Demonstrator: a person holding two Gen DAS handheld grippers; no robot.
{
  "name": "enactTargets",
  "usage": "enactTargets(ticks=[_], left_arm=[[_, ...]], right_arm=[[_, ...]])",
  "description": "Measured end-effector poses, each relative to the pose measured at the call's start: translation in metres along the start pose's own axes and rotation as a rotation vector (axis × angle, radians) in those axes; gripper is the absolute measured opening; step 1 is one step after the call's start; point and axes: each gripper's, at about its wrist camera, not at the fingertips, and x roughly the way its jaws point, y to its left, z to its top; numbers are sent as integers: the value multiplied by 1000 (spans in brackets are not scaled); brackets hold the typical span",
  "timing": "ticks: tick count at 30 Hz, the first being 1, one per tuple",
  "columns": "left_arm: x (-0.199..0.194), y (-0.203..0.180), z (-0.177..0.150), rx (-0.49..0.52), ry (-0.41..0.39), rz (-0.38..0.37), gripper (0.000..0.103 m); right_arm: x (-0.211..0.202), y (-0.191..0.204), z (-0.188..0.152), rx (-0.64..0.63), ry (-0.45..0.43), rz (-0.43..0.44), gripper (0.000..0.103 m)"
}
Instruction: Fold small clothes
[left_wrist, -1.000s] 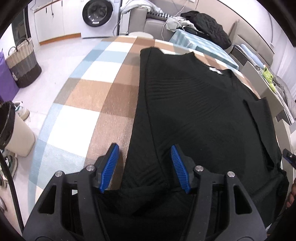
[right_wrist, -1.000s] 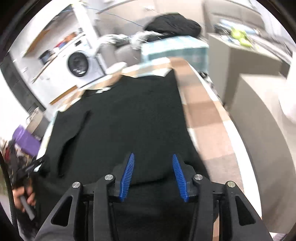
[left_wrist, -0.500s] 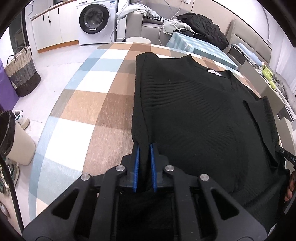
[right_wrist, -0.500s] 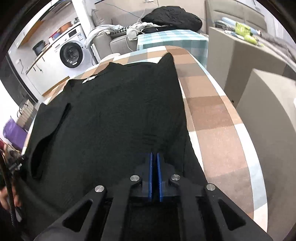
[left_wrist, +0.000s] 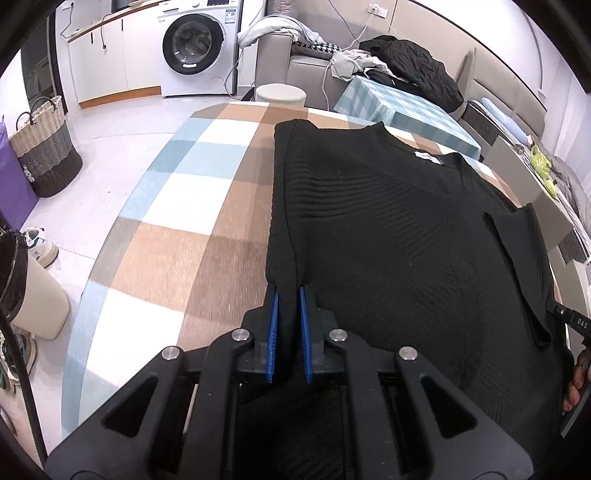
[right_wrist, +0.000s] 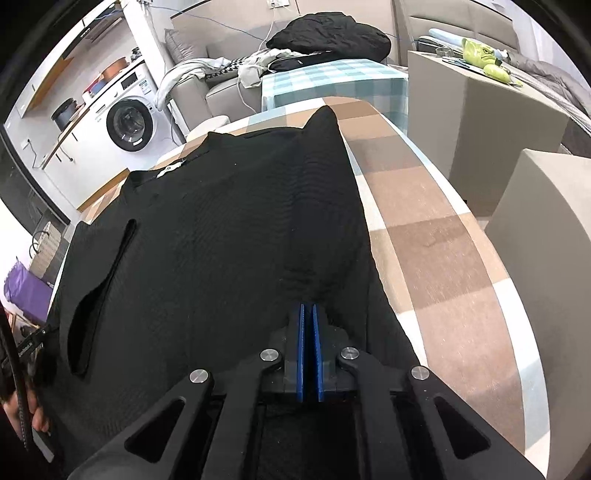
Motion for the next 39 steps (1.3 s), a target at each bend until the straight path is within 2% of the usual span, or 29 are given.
enactTargets(ticks=[8, 12, 14, 15, 17, 18, 19, 20, 21, 22, 26, 30, 39], left_arm=[[3, 2, 1, 4, -12, 11, 9], [-7, 7, -6, -9, -7, -8, 17], [-19, 9, -11, -8, -24, -15, 22], [-26, 10, -14, -8, -31, -19, 26], [-43, 12, -23, -2, -52, -27, 39], [-51, 13, -28, 3, -66, -25, 49], [-61, 14, -33, 8, -83, -20, 55], [-73, 16, -41, 11, -105, -24, 56], [-82, 17, -46, 10, -115, -29, 59], [-93, 20, -54, 6, -123, -37, 68], [-126, 29, -85, -2, -144, -56, 82], [-144, 38, -117, 4, -106, -6, 83], [-166, 52, -181, 35, -47, 36, 83]], right_arm=[[-8, 1, -11, 3, -16, -40, 5], [-30, -3, -18, 8, -10, -26, 12], [-47, -2, -23, -8, -31, -19, 33], [-60, -2, -29, -24, -47, -8, 38], [-79, -2, -38, -52, -64, 9, 49], [-89, -2, -43, -69, -66, 11, 53], [-97, -2, -48, -81, -66, 11, 65], [-108, -4, -56, -93, -68, 13, 77], [-116, -5, -61, -103, -69, 14, 81], [-125, -6, -68, -117, -72, 21, 87], [-158, -12, -99, -151, -83, 68, 90], [-172, -25, -124, -132, -76, 70, 90], [-188, -60, -162, -78, -59, 68, 90]])
